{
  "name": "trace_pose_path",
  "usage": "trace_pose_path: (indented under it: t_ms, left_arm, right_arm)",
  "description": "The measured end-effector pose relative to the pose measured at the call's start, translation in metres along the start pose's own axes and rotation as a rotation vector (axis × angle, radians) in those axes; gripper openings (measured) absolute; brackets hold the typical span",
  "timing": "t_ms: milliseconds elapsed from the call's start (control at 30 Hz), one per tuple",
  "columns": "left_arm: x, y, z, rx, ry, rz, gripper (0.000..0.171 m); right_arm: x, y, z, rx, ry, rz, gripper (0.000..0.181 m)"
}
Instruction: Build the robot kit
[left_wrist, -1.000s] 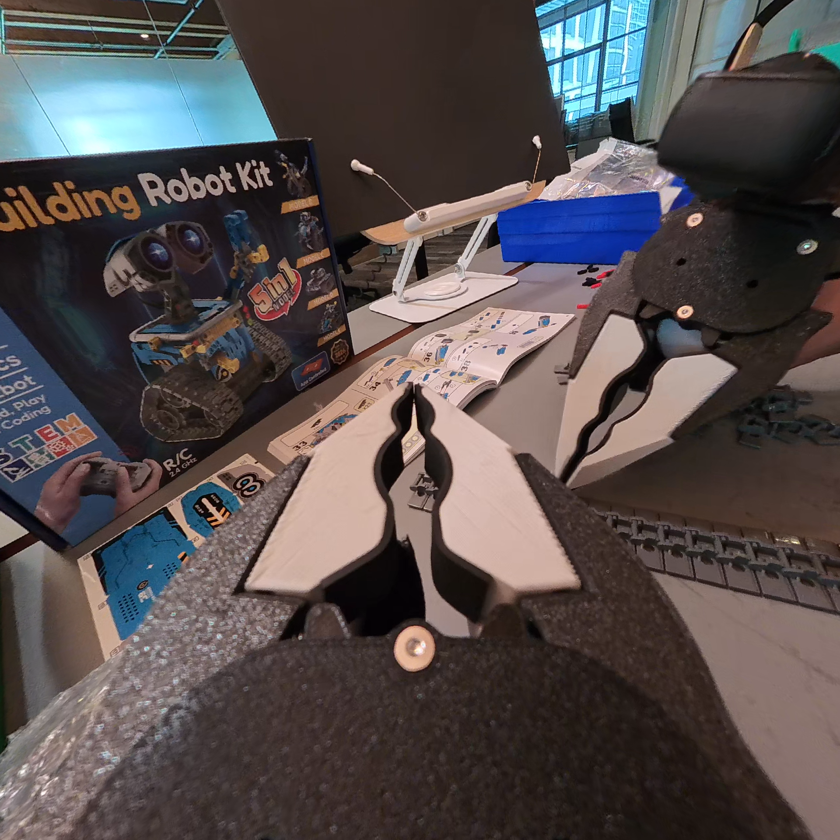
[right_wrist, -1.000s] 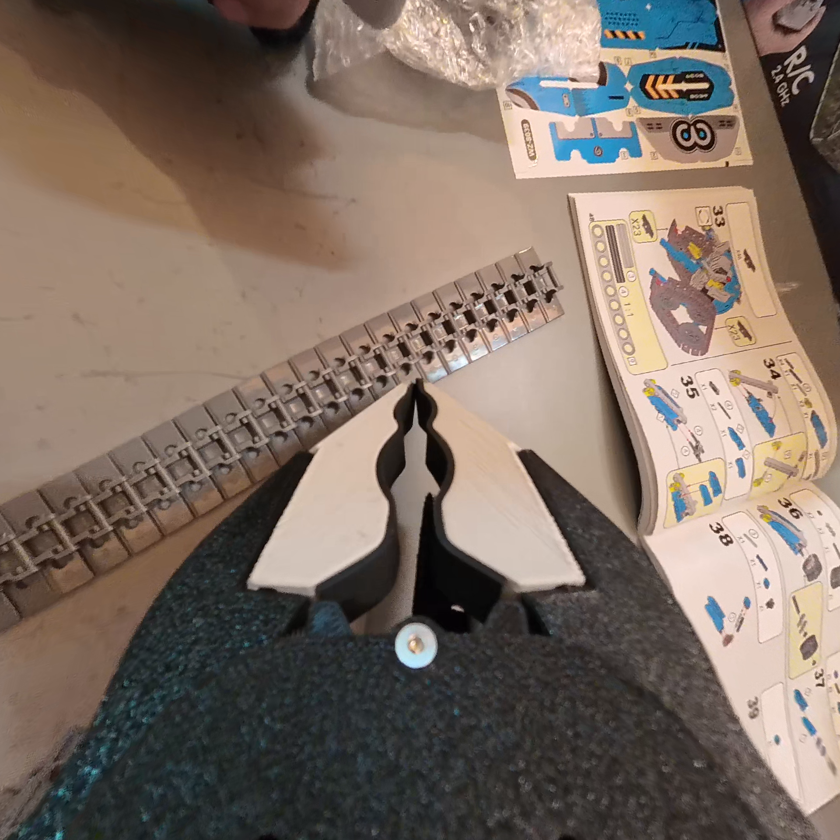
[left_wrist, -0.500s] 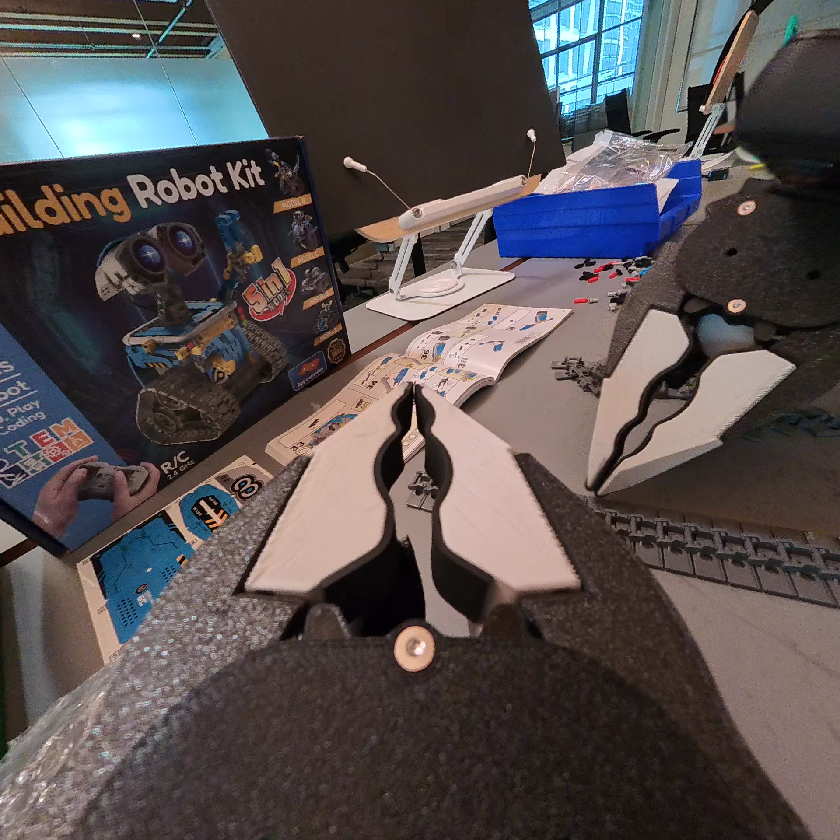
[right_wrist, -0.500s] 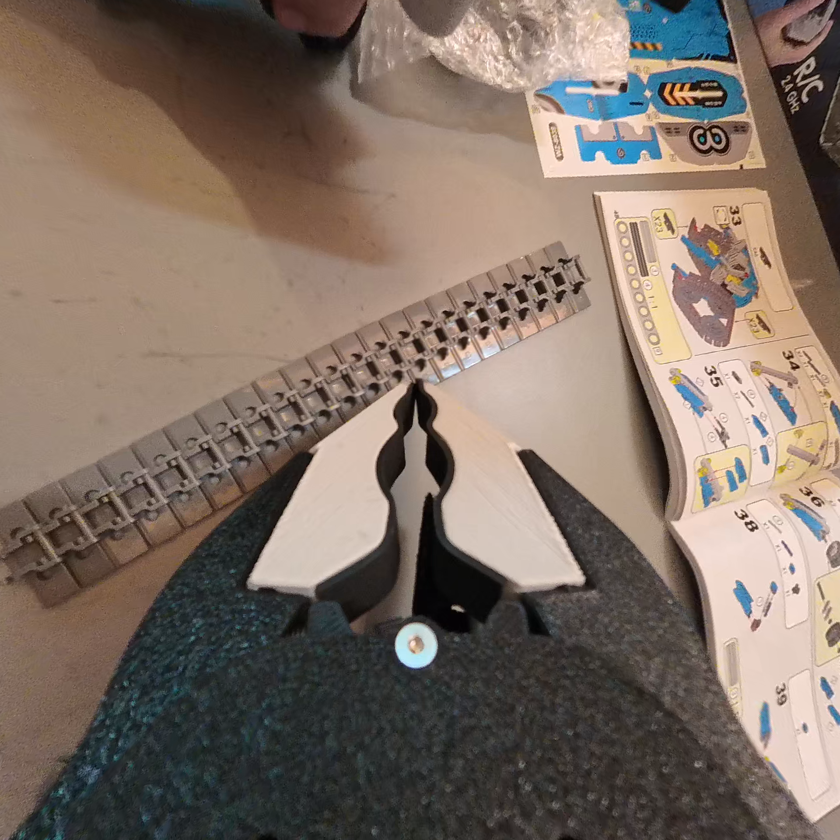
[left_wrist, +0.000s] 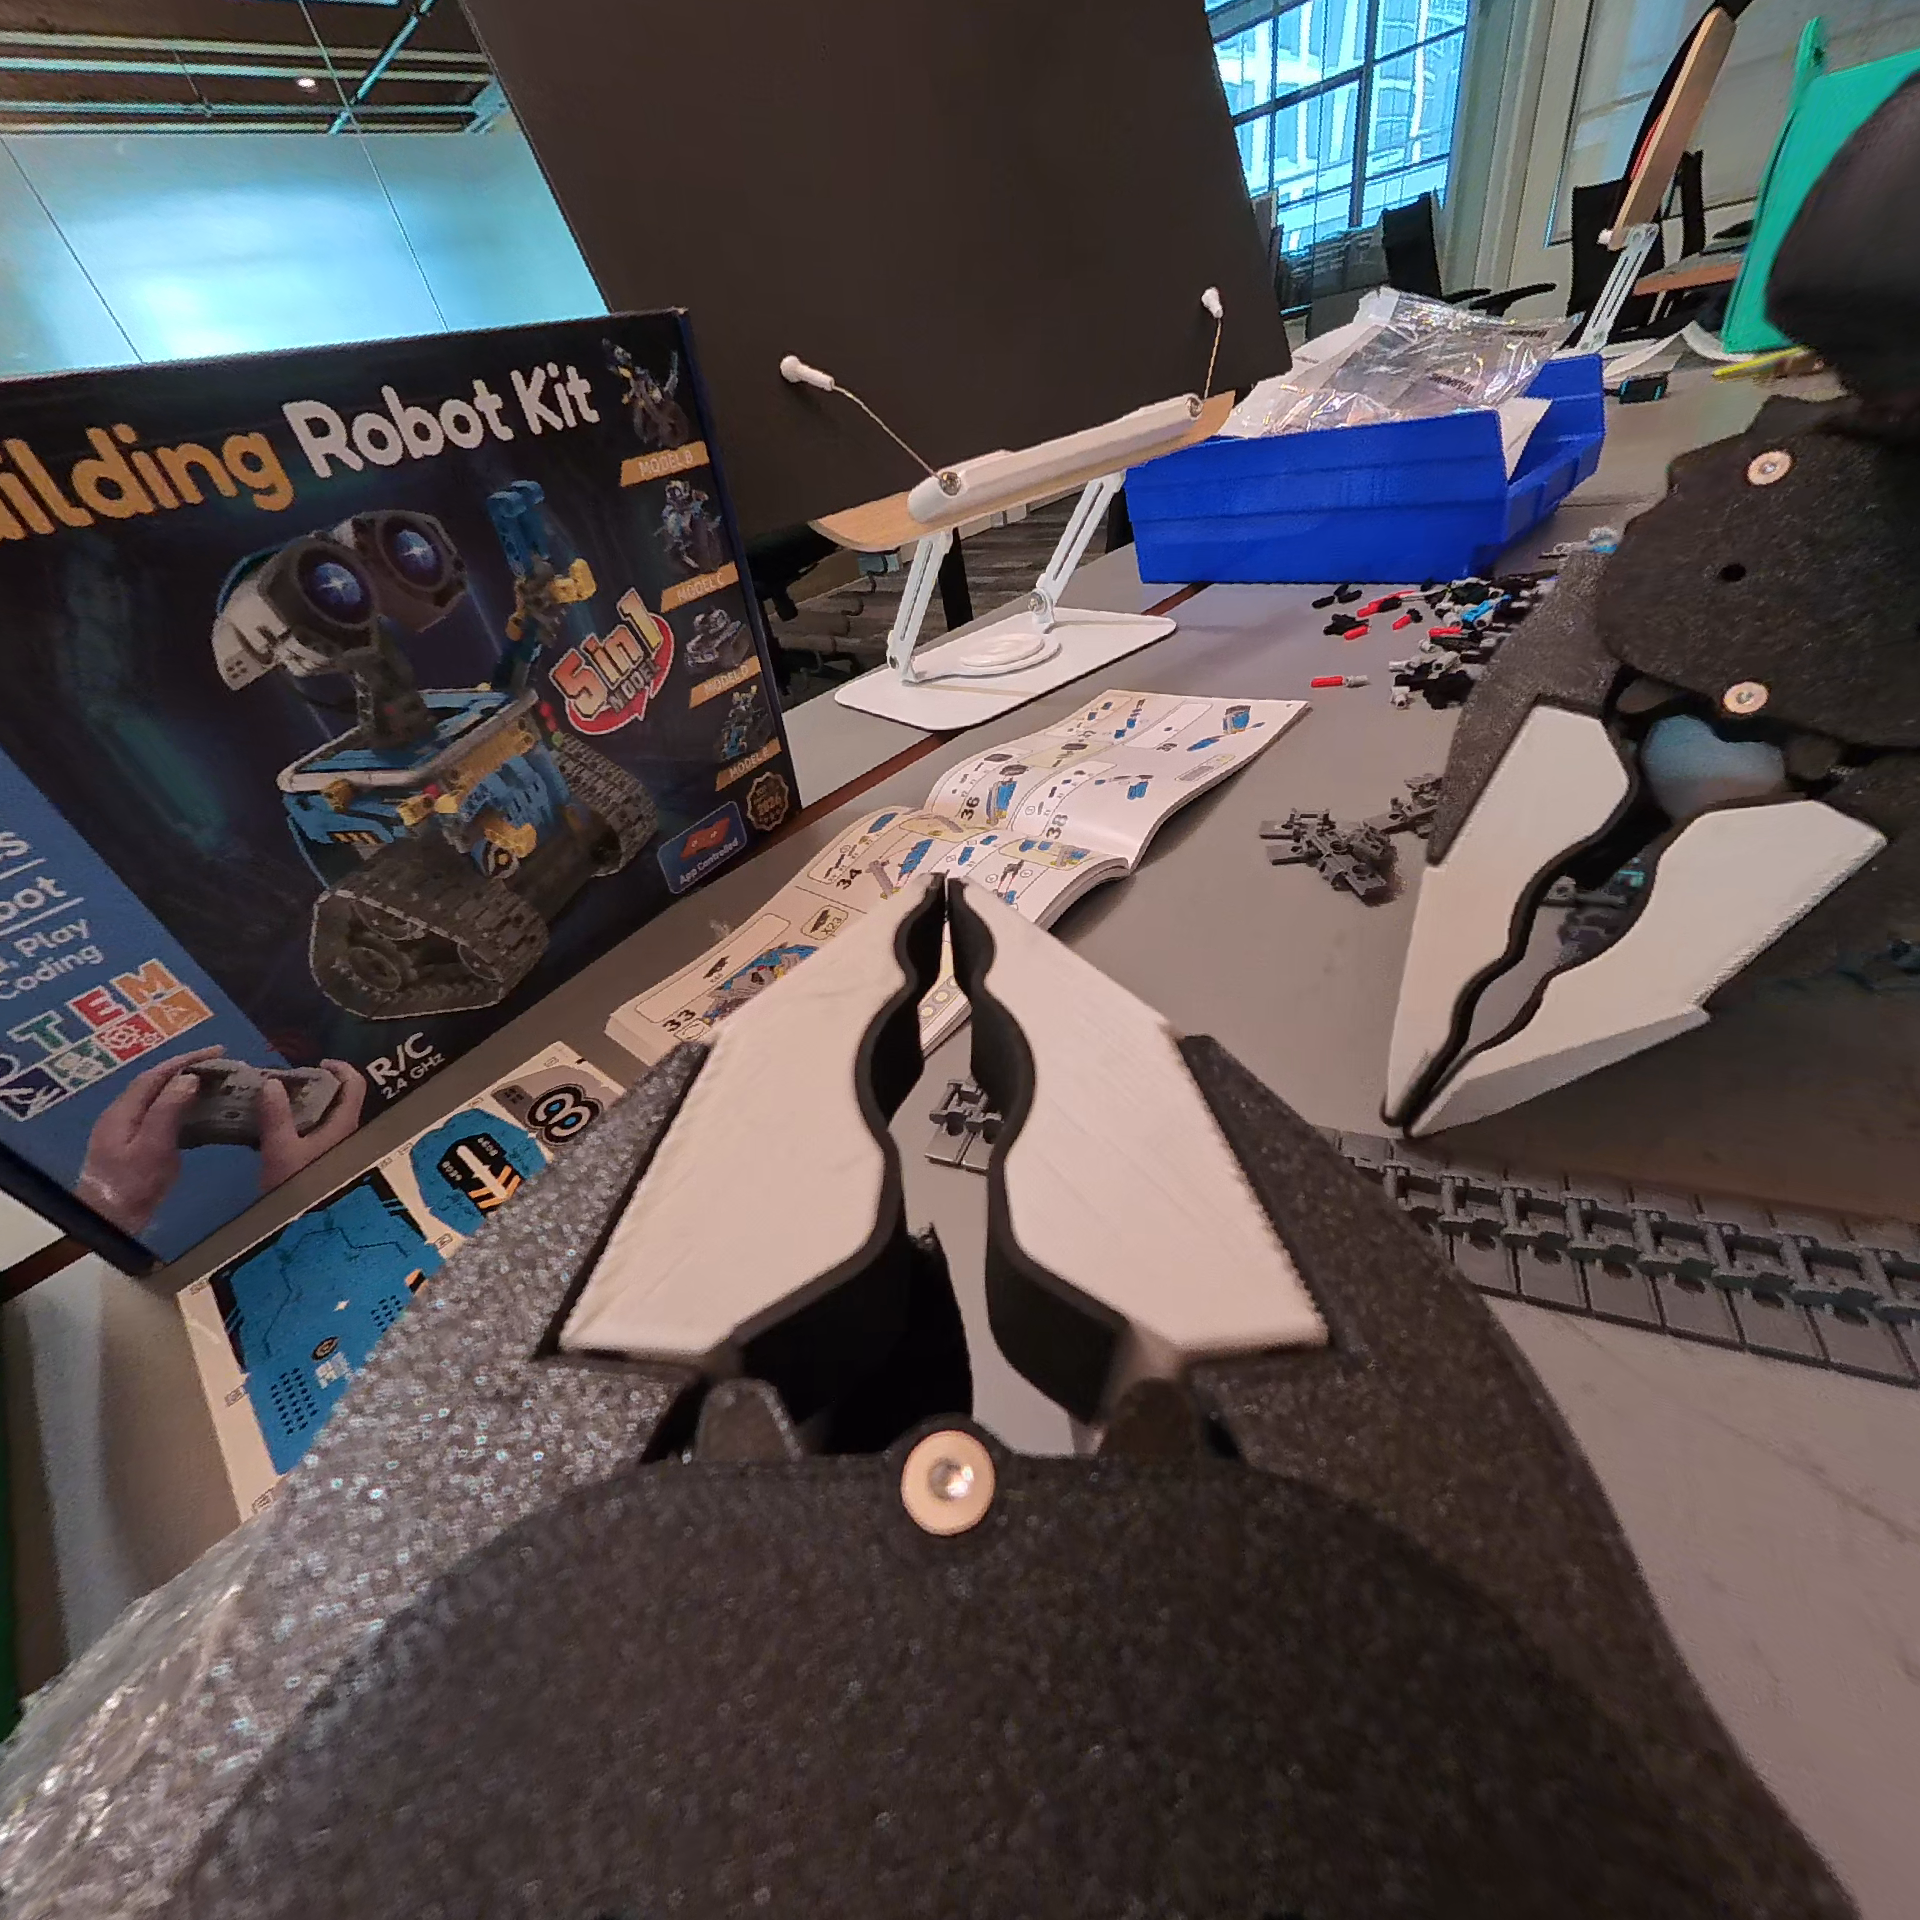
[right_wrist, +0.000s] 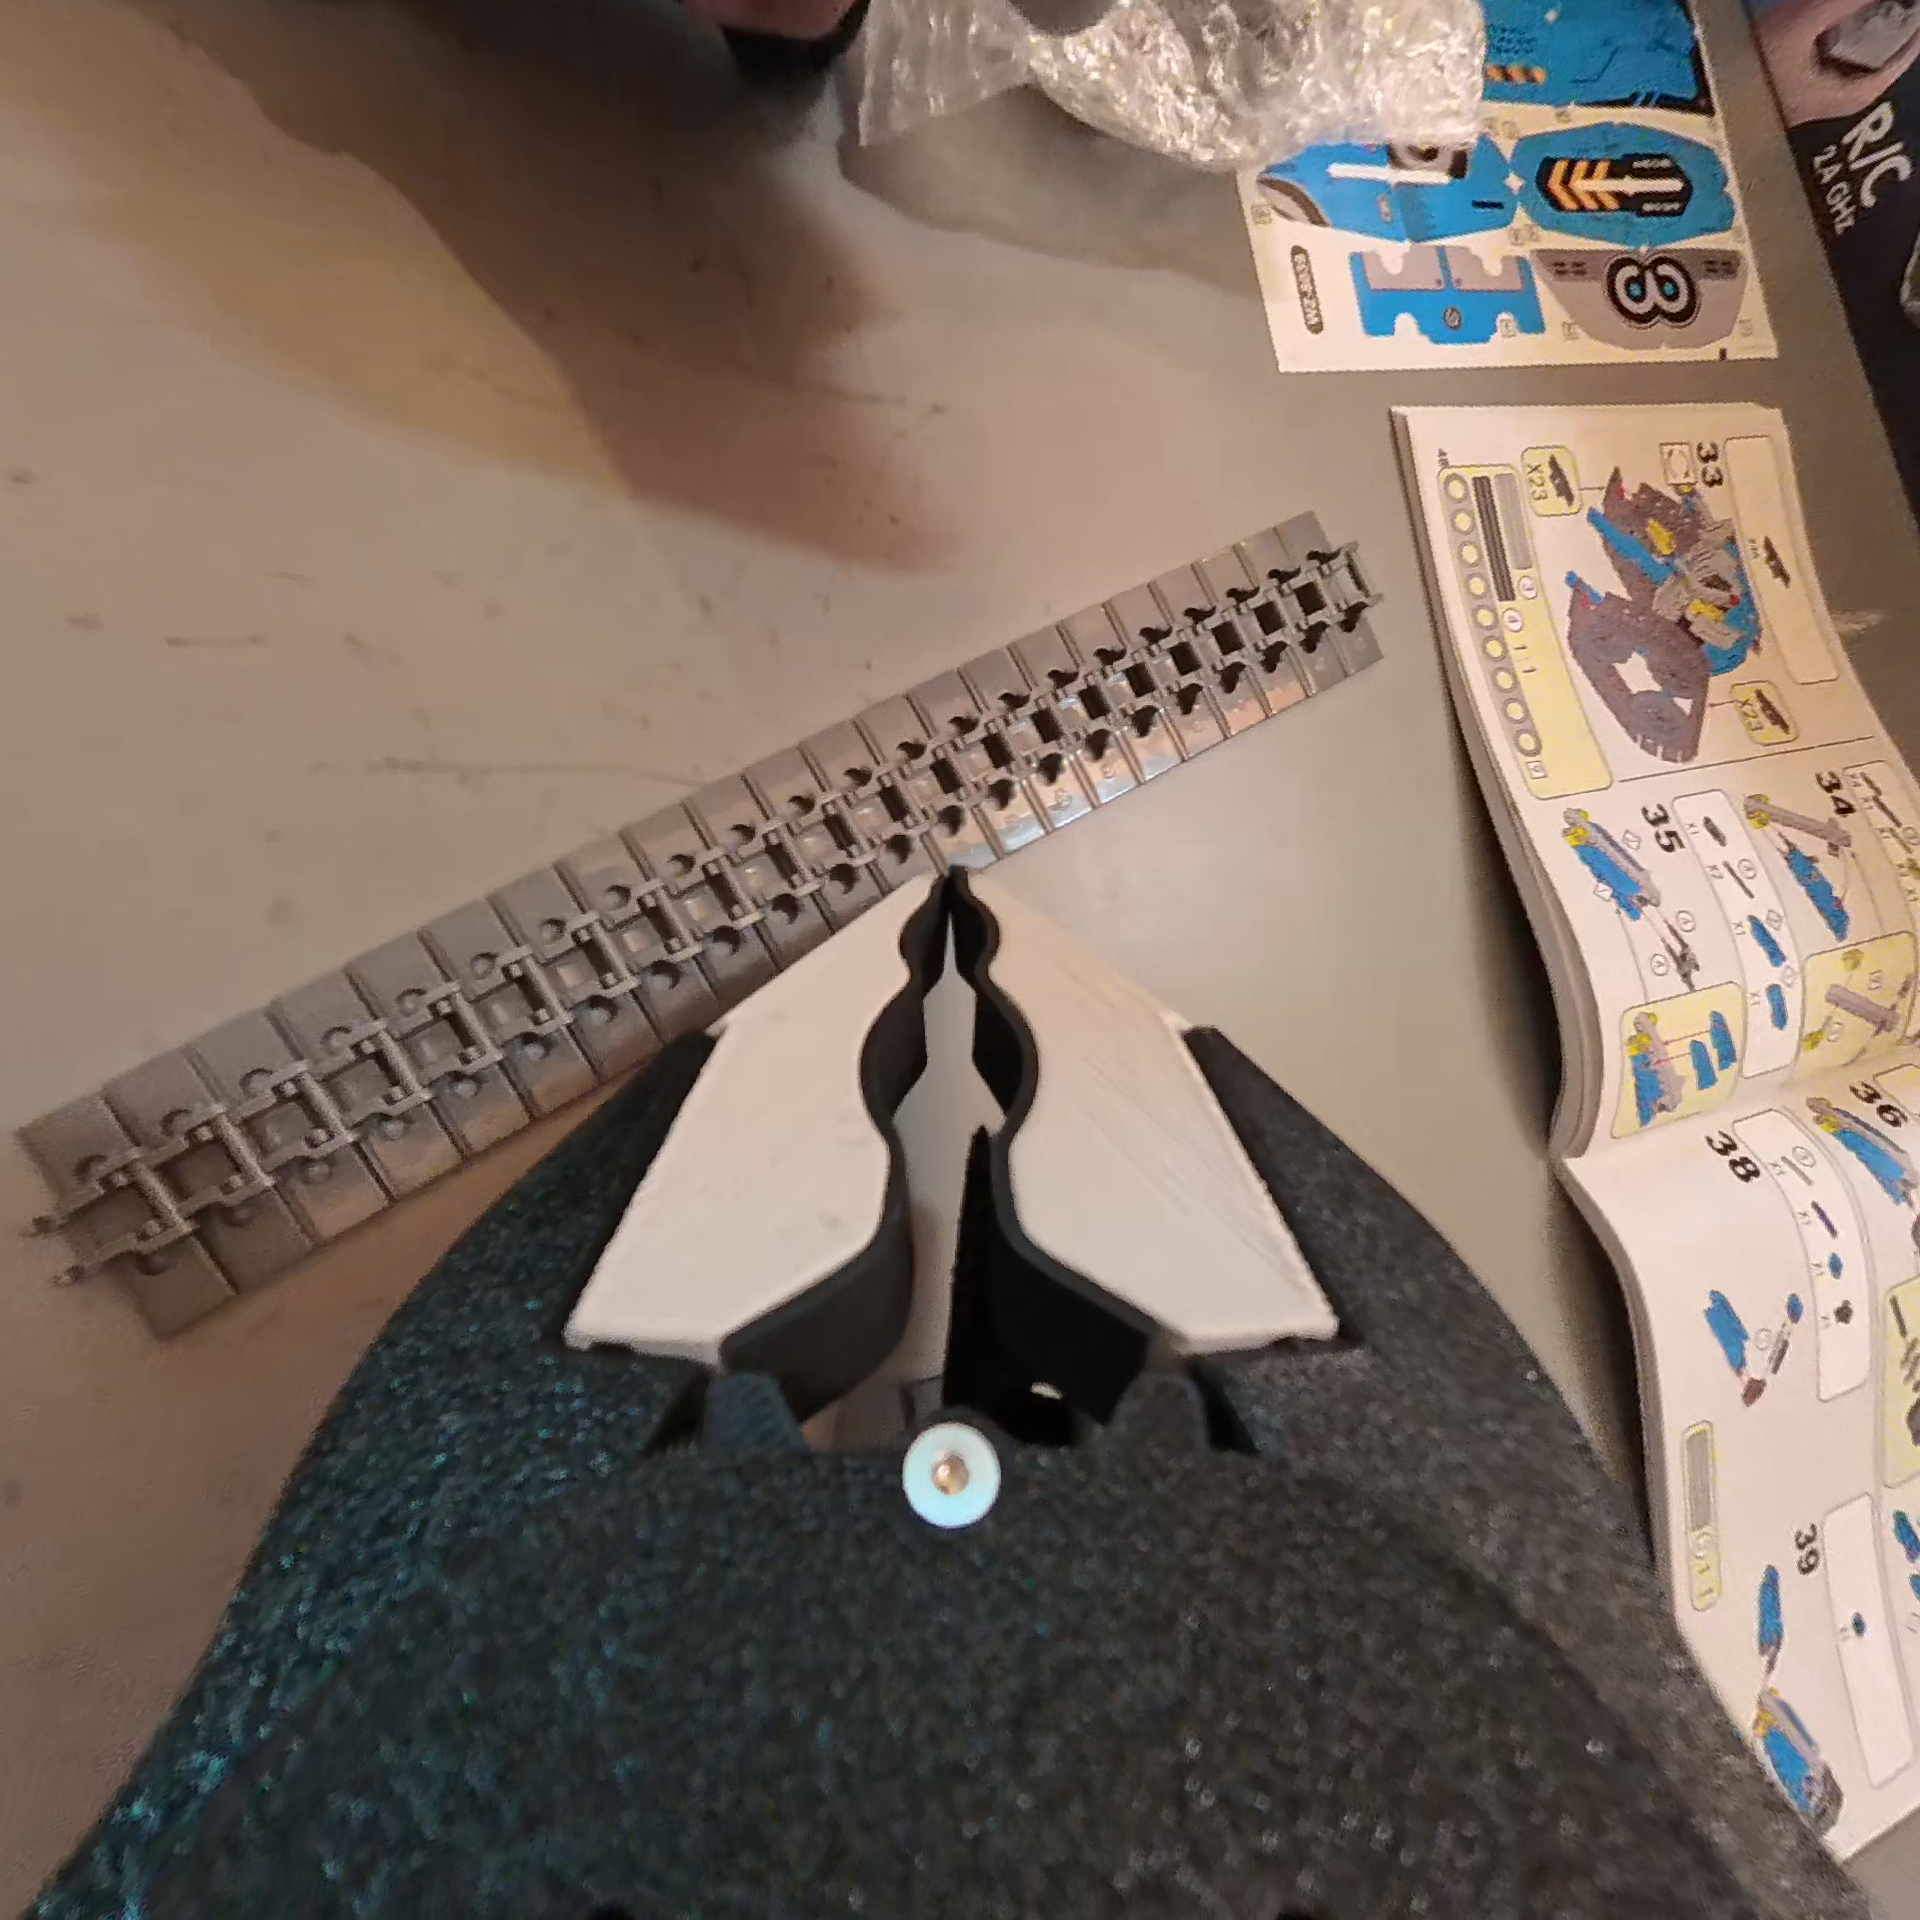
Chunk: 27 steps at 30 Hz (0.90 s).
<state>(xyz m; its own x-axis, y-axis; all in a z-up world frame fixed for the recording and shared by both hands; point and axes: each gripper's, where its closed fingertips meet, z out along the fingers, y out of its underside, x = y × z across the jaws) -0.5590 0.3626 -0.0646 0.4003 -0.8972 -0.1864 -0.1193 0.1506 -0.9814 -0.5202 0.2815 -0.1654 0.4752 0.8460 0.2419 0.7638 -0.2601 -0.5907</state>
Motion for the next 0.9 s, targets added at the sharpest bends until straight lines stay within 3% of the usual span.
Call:
trace_pose_path:
  t_ms: [567,900]
  left_arm:
    - [0.002,0.001,0.0,-0.005,0.002,0.014,0.0]
    - [0.0,0.001,0.0,-0.004,0.0,0.005,0.0]
  right_arm:
    - [-0.011,0.002,-0.003,0.023,-0.007,0.017,0.0]
    - [-0.016,0.005,-0.022,0.109,0.082,0.024,0.0]
